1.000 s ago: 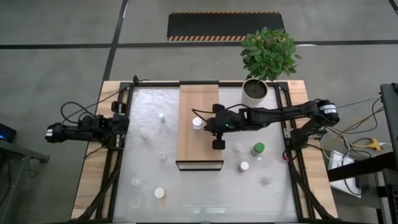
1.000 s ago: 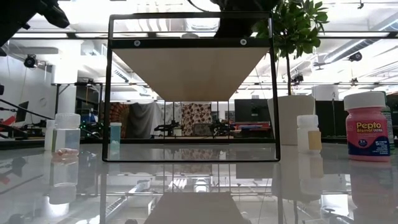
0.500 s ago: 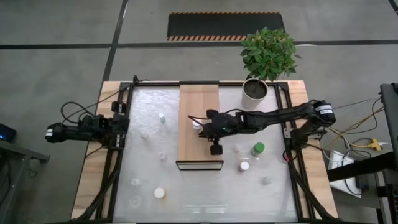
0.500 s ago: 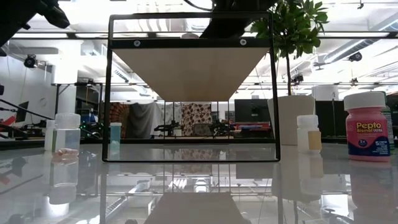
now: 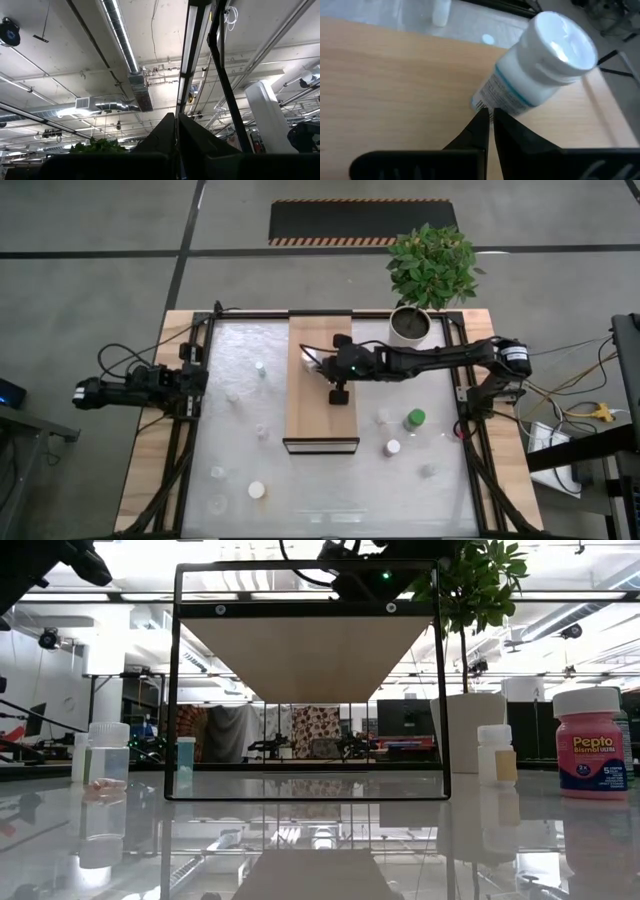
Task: Pick and place medicine bottles onto shelf by color
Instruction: Put the blue pill bottle on the shelf
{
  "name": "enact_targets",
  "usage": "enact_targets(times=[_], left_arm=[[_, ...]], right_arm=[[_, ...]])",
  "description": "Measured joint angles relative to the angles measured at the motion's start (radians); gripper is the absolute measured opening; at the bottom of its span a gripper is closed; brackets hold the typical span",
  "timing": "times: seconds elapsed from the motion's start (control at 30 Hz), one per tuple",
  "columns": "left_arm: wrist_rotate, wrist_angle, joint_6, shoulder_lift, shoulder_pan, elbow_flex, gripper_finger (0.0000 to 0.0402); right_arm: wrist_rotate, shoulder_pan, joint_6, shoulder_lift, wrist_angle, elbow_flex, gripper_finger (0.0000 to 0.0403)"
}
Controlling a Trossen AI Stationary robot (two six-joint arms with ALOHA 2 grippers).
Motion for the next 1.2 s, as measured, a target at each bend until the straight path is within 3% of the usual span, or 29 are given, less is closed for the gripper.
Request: enact_targets(times=[0.57,1.2], left_arm=[[0.004,0.0,0.0,0.0,0.0,0.0,0.0004],[0.004,0.0,0.0,0.0,0.0,0.0,0.0004]], right_arm=[[-0.002,-0.02,-0.066,0.094,-0.031,0.167,0.0018],[-0.002,-0.051,-0.089,0.134,0.032,0.192,0.0018]])
